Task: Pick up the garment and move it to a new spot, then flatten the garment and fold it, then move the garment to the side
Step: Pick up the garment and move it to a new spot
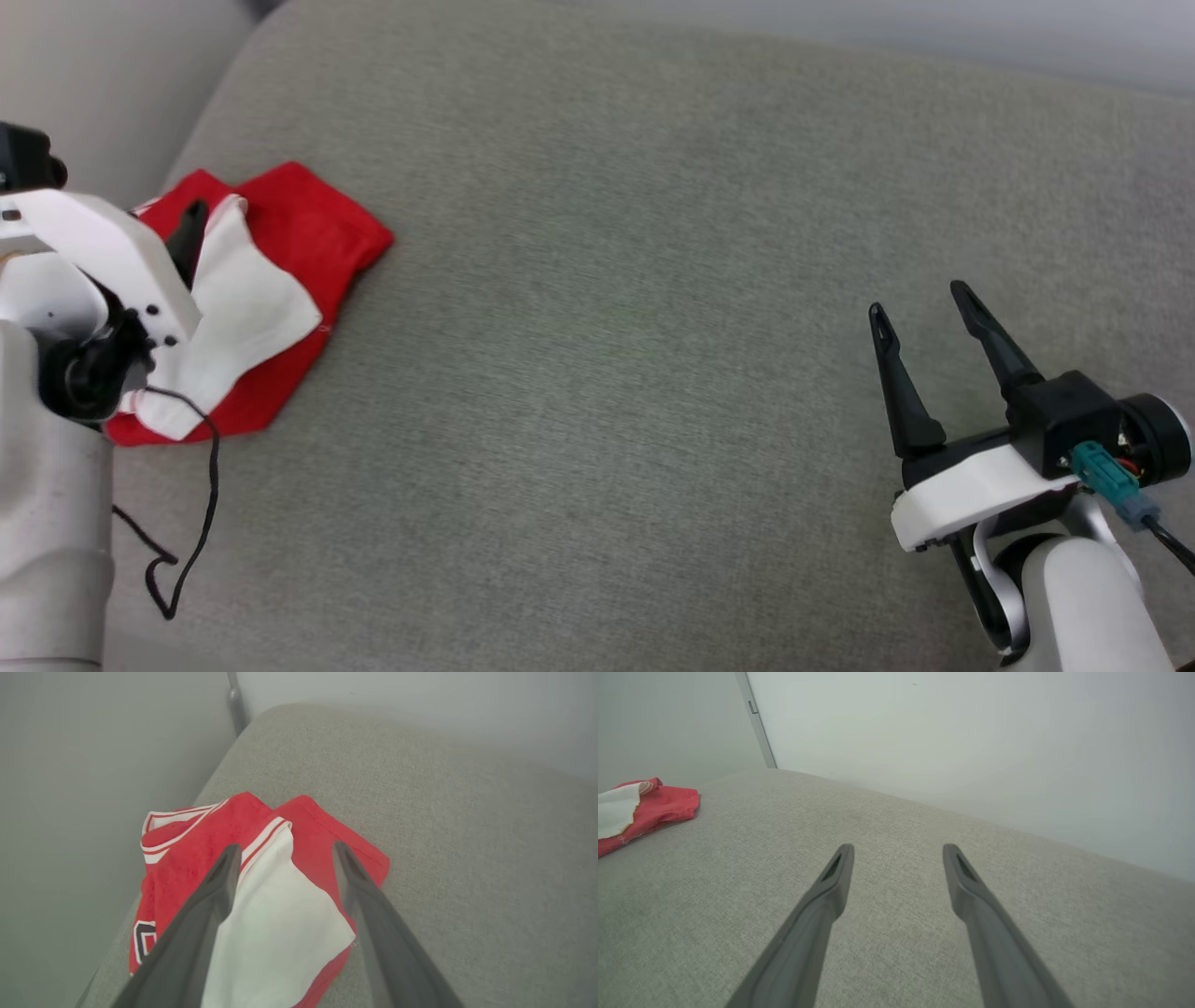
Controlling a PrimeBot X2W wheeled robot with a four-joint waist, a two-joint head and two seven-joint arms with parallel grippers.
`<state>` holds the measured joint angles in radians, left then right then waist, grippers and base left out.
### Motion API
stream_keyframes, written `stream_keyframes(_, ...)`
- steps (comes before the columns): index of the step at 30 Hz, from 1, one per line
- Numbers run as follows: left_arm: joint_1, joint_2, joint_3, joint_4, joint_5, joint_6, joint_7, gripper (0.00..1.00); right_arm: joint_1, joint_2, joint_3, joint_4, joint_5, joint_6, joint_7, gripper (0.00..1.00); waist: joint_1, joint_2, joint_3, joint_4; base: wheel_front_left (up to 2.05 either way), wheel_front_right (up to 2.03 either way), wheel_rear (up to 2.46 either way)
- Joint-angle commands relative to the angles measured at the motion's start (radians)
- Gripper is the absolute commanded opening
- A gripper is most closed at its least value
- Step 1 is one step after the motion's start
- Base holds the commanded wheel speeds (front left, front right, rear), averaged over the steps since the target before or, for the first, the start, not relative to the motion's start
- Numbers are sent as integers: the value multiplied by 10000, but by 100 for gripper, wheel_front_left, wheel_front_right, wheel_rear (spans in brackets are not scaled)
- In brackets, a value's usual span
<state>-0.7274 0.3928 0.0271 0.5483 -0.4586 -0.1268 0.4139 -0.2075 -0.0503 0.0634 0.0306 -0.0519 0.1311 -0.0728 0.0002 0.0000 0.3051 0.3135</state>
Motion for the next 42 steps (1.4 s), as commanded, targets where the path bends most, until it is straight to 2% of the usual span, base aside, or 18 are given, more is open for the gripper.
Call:
stream_keyframes(1, -108, 188, -57, 285, -244, -19, 646, 100, -244, -5, -3, 2, 31, -7, -73, 100, -2, 0, 640, -604, 0, 0, 0)
stream_keyframes(4, 46, 512, -65, 945, -624, -27, 1908, 100, -367, -3, 43, 24, 88, -7, -168, 100, -2, 0, 876, -772, 0, 0, 0)
stream_keyframes(7, 266, 581, 25, 1577, -930, 64, 2791, 100, -513, -5, 63, 94, 134, -7, -255, 100, -2, 0, 1040, -878, 0, 0, 0)
stream_keyframes(11, 575, 323, 110, 2425, -1282, 218, 3454, 100, -604, -5, 112, 220, 155, -7, -322, 100, -2, 0, 1154, -958, 0, 0, 0)
stream_keyframes(13, 646, 126, 371, 2648, -1556, 368, 3195, 100, -644, -5, 124, 230, 165, -7, -323, 100, -2, 0, 1171, -963, 0, 0, 0)
stream_keyframes(14, 664, 51, 427, 2725, -1608, 396, 3103, 78, -650, -5, 119, 239, 179, -7, -324, 100, -2, 0, 1165, -963, 0, 0, 0)
stream_keyframes(15, 710, 27, 399, 2804, -1578, 402, 3013, 34, -648, -6, 105, 247, 179, -7, -322, 100, -2, 0, 1157, -954, 0, 0, 0)
stream_keyframes(16, 708, -2, 446, 2847, -1593, 456, 2850, 0, -648, -6, 82, 257, 163, -7, -309, 100, -2, 0, 1152, -933, 0, 0, 0)
stream_keyframes(20, 545, -36, 398, 2989, -1486, 515, 2325, 0, -588, -5, -5, 304, 60, -7, -266, 100, -2, 0, 955, -818, 0, 0, 0)
stream_keyframes(24, 152, 272, 284, 2808, -1069, 589, 1245, 0, -376, -5, -101, 376, 8, -7, -277, 100, -2, 0, 496, -674, 0, 0, 0)
stream_keyframes(35, -596, 826, -387, 1851, 645, 1030, -2835, 0, 497, -4, -408, 623, 496, -7, -465, 100, -2, 0, -1498, -522, 0, 0, 0)
stream_keyframes(42, -636, 452, -902, 1360, 1242, 1088, -4725, 0, 1058, -3, -511, 541, 830, -7, -409, 100, -2, 0, -2519, -1101, 0, 0, 0)
